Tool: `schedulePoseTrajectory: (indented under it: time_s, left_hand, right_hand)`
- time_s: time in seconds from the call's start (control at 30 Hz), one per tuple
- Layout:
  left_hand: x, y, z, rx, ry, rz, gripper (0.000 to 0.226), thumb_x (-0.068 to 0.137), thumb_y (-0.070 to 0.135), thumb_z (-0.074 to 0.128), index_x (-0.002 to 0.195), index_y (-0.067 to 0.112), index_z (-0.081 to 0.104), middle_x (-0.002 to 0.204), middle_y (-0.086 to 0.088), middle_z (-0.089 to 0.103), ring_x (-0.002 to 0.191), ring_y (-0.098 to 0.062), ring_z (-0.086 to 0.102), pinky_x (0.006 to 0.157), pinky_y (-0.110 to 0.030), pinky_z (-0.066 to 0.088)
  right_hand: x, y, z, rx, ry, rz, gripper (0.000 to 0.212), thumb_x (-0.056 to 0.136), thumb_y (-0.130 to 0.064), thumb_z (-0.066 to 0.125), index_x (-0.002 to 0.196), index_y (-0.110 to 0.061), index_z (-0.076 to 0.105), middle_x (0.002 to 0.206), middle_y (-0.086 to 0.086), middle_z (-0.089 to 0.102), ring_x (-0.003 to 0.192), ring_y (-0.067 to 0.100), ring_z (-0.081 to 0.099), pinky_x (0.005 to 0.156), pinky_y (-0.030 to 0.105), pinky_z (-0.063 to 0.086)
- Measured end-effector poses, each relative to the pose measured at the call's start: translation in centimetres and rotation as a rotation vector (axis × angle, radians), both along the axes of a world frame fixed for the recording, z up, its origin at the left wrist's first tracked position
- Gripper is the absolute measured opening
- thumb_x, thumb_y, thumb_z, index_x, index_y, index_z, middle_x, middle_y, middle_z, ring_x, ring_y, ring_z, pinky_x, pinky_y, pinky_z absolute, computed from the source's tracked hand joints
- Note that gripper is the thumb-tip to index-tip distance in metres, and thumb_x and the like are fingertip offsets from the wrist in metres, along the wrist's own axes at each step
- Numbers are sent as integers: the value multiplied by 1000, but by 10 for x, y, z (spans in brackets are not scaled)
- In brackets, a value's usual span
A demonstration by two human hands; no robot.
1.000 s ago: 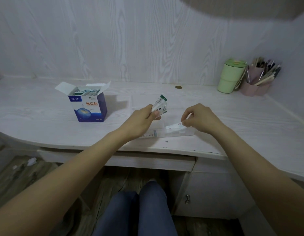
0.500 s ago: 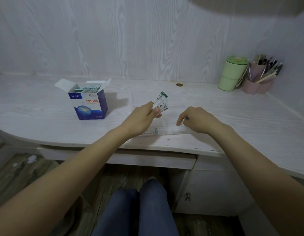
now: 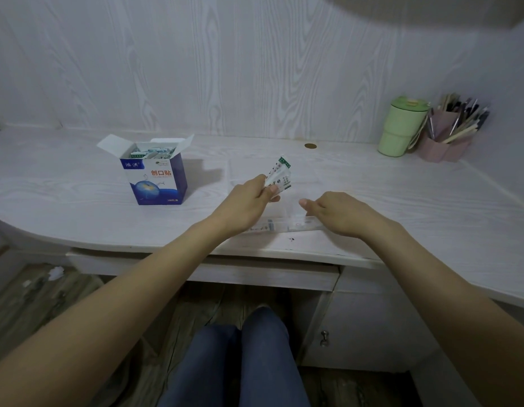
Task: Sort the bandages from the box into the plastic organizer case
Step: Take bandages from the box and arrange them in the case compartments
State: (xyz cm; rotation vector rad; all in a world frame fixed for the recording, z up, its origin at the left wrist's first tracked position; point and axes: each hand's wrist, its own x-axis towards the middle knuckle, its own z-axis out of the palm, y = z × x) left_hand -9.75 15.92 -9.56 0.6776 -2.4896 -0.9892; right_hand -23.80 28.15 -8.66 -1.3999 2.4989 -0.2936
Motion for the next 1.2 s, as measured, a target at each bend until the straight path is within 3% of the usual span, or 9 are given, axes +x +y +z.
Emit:
schedulePoseTrajectory:
  time_s: [0.1,0.23,0.33,0.47,0.6,0.73,0.83,1.03,1.2]
  left_hand:
    - [0,2,1,29,17,3,31,103,32,33,107,6,50,125,-3,59,112,-11,60,81,-36,48]
    - [0,2,2,33,17,5,31,103,32,33,107,7,50,127,-4,58,113,-12,59,81,-37,48]
    - [-1,2,1,49,21,3,29,103,32,33,107,8,50,125,-3,60,113,-11,59,81,-34,47]
    - [3,2,2,64,74,24,29,102,32,37,108,9,53,117,1,64,107,-11,62,82,-35,48]
    - [14,-1,9,332,252,28,13,99,22,48,105,17,58,96,0,70,84,-10,68,76,-27,54]
    - [28,1,21,649,304,3,14,92,10,58,105,7,62,89,-10,72,77,-17,70,74,-30,59]
    - [34,3,27,752,353,-34,11,89,8,60,100,6,64,83,-9,73,75,-17,71,70,-26,59]
    - [42,-5,30,845,319,40,18,99,16,44,106,6,58,96,-14,71,84,-25,72,72,-33,60]
    - [47,-20,25,658,260,182,22,93,12,58,113,4,61,102,-11,70,85,-20,69,66,-28,59]
  right_hand:
    - [8,2,1,-10,36,-15,65,99,-52,24,103,-4,68,95,11,55,102,29,51,88,40,43]
    - [13,2,5,11,93,-50,59,99,-54,23,66,-12,49,98,8,48,113,30,45,98,45,35]
    - [14,1,5,12,74,-49,65,99,-55,19,87,-9,63,91,2,54,99,25,49,96,43,30]
    - [14,1,1,8,52,-13,66,98,-57,15,110,-17,66,112,4,63,98,21,50,96,41,30]
    - [13,0,10,-227,-135,23,50,98,-53,31,109,-21,69,117,1,66,109,21,58,101,44,39]
    - [23,-1,27,-491,-509,103,23,92,-36,57,101,-20,71,96,-7,71,86,5,67,86,25,50]
    - [32,-10,27,-645,-659,86,11,86,-17,68,89,-6,71,81,4,71,72,12,67,80,23,56]
    - [38,-24,21,-678,-583,15,9,82,-7,72,86,-14,69,68,3,68,58,7,62,71,24,56]
    - [41,-30,17,-718,-598,-27,12,86,-3,66,86,-14,70,70,7,66,62,13,60,67,22,56]
